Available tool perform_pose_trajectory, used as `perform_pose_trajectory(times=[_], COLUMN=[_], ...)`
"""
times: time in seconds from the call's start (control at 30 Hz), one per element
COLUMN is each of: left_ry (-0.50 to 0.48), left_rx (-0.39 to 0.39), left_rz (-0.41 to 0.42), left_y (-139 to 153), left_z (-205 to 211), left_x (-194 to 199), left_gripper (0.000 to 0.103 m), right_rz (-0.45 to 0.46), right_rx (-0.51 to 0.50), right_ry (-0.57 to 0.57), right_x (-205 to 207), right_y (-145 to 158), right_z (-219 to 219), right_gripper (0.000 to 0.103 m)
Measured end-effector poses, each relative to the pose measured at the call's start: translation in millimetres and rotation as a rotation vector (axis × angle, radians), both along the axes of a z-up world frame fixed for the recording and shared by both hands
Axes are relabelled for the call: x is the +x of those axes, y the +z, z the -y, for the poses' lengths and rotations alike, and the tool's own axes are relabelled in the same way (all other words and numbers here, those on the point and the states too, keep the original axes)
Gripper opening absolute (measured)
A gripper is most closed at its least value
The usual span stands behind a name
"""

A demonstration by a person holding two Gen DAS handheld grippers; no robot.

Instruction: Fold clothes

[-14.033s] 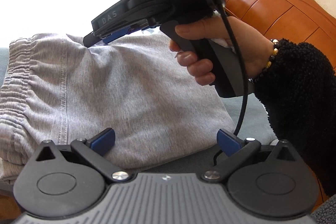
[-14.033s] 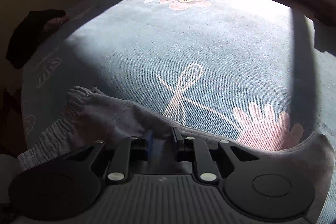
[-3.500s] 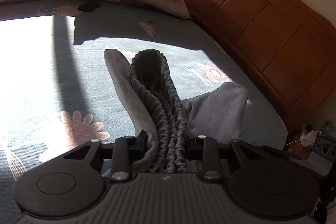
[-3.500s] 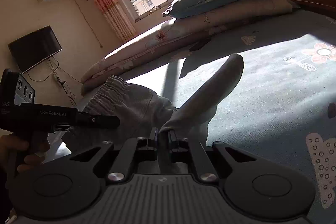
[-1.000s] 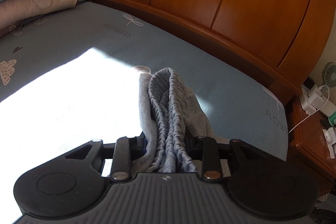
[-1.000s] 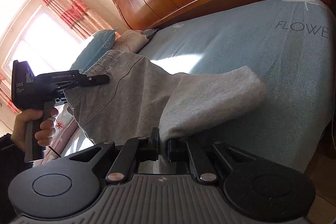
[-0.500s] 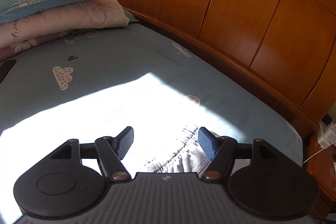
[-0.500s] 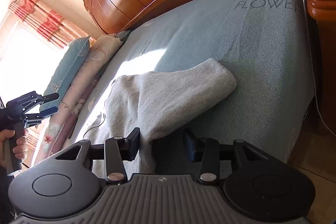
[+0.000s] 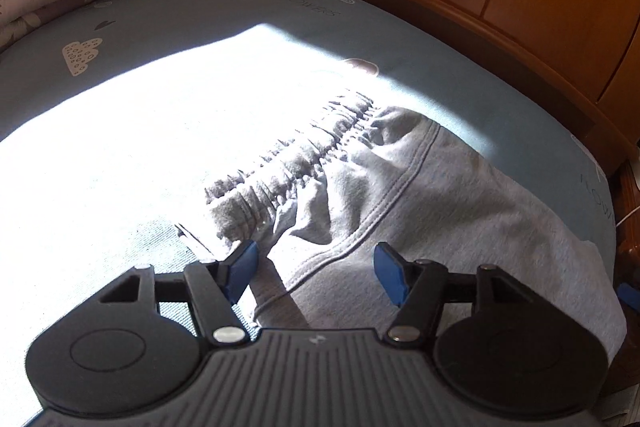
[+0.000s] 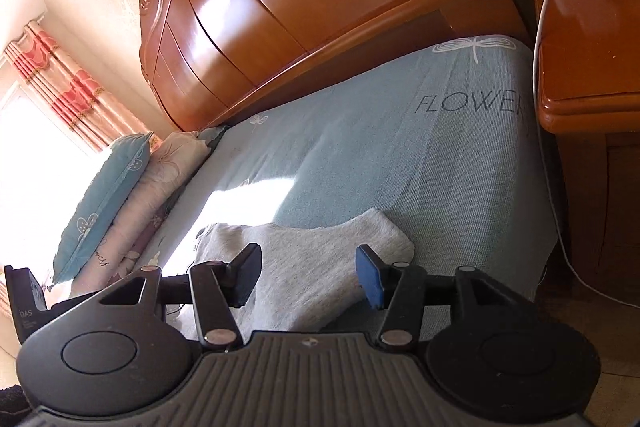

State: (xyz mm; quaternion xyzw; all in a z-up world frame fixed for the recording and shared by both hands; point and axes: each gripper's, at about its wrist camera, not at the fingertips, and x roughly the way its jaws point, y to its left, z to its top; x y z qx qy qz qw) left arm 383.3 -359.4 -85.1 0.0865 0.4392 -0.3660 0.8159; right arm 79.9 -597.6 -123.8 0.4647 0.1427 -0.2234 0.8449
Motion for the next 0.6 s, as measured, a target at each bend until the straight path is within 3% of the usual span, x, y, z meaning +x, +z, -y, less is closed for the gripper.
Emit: perform_pose_trajectory(times=[0.13, 0.23, 0.33, 0.37, 0.4, 0.43, 0.5, 0.6], left_ry=[0.015, -0.088, -0.165, -0.172, -0.181, -0.190, -0.200, -0.212], left_rx=[-0.101, -0.179, -0.224, -0.229, -0.227, -0.225, -0.196, -0.171], left_rz=[-0.046, -0.073, -0.111, -0.127, -0.138, -0.149, -0.144, -0.140], left_y=[17, 27, 26, 23, 20, 17, 12, 6], left_z=[-34, -42, -46, -47, -49, -51, -56, -63], left_x=[-12, -44, -78, -87, -94, -102, -119, -136], left_gripper=[0.063, 0.069, 0.070, 0.070, 0.070, 0.070, 0.070, 0.070], right_rz=[0.024, 0.078, 0.129, 0.122, 0.111, 0.099, 0.058, -0.029], right_rx=[0.173, 0.354, 0.399, 0.370, 0.334, 0.299, 0.138, -0.064], right_ry=[-0.036, -0.042, -0.001, 0.017, 0.029, 0.042, 0.066, 0.118], right_x=[-11, -12, 1, 6, 11, 17, 21, 29], right_y=[-24, -51, -58, -55, -52, -49, -31, -14], right_z=[16, 30, 40, 41, 42, 43, 40, 32], right_gripper=[0.060, 0.064, 0.064, 0.063, 0.048, 0.018, 0.011, 0.011])
